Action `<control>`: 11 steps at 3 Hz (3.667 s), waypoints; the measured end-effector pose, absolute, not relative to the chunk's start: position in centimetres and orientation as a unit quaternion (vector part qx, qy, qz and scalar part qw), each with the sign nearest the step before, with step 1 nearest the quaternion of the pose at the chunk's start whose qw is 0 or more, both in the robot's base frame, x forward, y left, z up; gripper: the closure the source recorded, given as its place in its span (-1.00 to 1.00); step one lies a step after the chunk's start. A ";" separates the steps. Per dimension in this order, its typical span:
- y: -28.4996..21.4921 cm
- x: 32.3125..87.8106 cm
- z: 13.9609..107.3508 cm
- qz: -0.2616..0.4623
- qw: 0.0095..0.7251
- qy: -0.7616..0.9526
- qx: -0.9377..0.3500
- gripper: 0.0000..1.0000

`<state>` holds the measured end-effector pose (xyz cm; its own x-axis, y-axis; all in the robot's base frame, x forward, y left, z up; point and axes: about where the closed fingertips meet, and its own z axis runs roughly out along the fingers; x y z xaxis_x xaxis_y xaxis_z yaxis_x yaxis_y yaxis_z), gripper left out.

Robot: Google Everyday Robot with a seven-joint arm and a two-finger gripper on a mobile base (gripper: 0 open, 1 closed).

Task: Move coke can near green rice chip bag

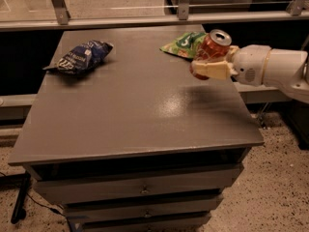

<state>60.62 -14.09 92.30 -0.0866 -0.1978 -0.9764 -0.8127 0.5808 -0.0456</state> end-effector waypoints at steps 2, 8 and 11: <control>-20.7 64.0 88.2 0.170 0.501 0.755 -0.387 1.00; -20.9 68.1 85.7 0.153 0.486 0.768 -0.387 -0.77; -24.6 62.4 83.8 0.219 0.545 0.748 -0.307 -1.00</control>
Offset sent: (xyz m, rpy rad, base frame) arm 0.0437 -0.1065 -0.0742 -0.3848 0.1473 -0.1633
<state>62.36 -24.59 83.77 -0.2167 -0.2203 -0.9510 -0.6988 0.7153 -0.0064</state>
